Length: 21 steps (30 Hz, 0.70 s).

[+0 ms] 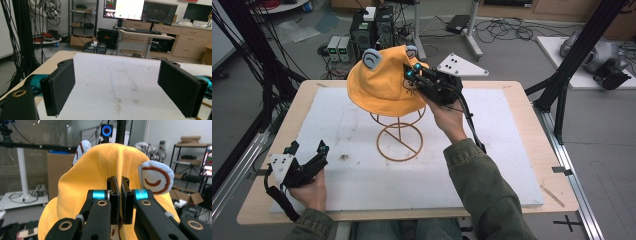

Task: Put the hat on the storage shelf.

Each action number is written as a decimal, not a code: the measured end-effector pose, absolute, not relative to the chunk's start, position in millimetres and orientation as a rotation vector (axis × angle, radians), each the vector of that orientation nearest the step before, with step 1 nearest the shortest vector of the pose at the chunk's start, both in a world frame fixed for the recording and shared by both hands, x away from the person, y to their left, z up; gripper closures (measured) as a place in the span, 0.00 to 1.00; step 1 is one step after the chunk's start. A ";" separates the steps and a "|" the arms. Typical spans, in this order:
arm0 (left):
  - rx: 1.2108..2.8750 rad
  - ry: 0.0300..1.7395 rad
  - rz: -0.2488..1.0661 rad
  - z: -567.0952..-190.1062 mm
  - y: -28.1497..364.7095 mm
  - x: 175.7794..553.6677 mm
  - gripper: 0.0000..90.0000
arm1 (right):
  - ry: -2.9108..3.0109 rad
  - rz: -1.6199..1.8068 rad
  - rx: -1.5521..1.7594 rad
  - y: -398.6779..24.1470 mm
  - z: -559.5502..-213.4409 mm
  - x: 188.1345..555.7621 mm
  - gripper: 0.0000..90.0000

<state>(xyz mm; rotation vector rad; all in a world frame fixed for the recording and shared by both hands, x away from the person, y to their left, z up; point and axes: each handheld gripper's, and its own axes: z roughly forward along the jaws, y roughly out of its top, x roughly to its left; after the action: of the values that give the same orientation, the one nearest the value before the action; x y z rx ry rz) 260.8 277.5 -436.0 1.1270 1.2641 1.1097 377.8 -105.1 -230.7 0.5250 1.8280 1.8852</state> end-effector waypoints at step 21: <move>1.145 1.252 1.099 -437.0 275.3 262.7 0.17 | 1.956 1.797 0.551 -102.5 -262.7 381.0 0.98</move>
<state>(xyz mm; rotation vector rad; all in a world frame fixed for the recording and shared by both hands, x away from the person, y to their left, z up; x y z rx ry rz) 262.7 275.3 -437.0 1.1450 1.2520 1.0988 381.0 -102.5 -262.7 0.5508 1.9556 1.7967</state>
